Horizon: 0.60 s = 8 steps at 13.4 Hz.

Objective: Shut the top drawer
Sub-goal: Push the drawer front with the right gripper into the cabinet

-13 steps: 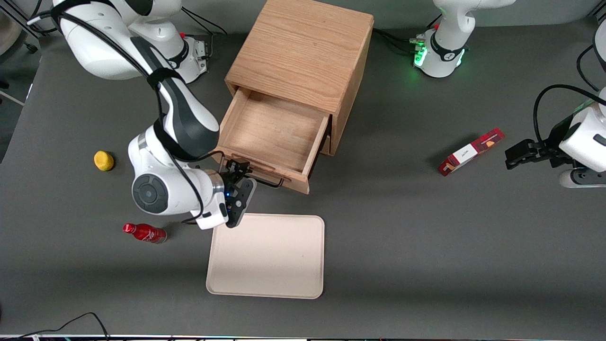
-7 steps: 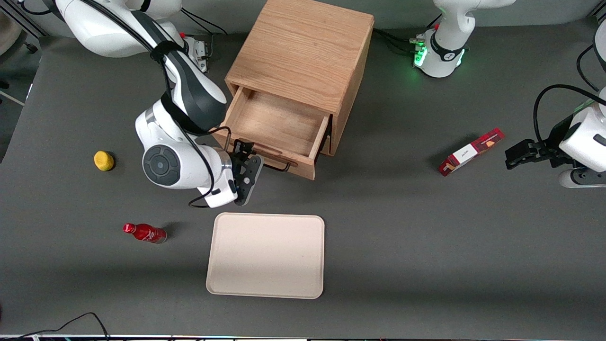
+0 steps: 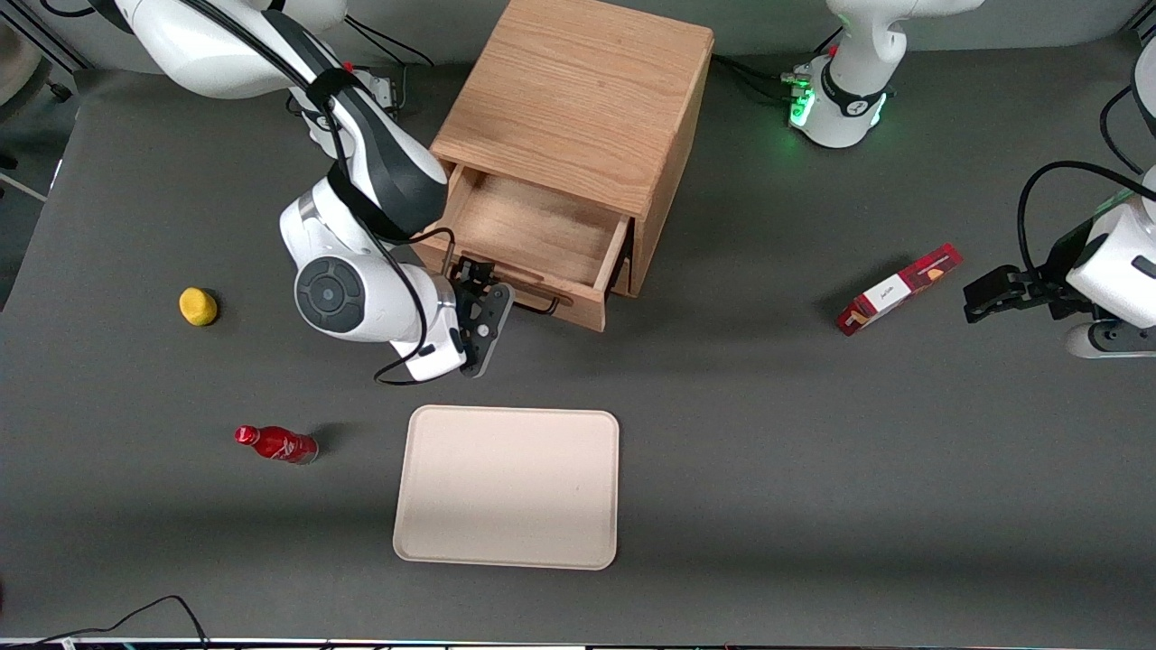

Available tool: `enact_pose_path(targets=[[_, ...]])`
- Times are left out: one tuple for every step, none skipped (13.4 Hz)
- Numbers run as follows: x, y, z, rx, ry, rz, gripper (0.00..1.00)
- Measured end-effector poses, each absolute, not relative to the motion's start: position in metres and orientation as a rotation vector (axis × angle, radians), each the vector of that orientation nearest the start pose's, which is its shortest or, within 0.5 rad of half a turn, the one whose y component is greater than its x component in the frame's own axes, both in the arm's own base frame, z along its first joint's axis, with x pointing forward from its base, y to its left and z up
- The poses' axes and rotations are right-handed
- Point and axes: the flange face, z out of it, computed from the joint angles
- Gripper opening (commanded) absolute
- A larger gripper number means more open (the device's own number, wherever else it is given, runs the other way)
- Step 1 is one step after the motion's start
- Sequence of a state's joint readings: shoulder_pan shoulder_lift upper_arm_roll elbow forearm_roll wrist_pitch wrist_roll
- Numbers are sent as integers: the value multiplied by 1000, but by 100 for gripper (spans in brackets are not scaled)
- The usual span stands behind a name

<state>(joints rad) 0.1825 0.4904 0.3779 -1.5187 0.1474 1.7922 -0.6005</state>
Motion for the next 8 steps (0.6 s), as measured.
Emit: enact_pose_path(targets=[[575, 335, 383, -2404, -1452, 256, 100], [573, 337, 383, -2403, -1452, 259, 100], [570, 341, 383, -2405, -1446, 265, 100], [567, 345, 382, -2414, -1428, 273, 100], [563, 351, 382, -2417, -1418, 275, 100], [558, 357, 383, -2415, -1415, 275, 100], [554, 363, 384, -2411, -1415, 279, 100], [550, 368, 384, -2405, -1420, 283, 100]])
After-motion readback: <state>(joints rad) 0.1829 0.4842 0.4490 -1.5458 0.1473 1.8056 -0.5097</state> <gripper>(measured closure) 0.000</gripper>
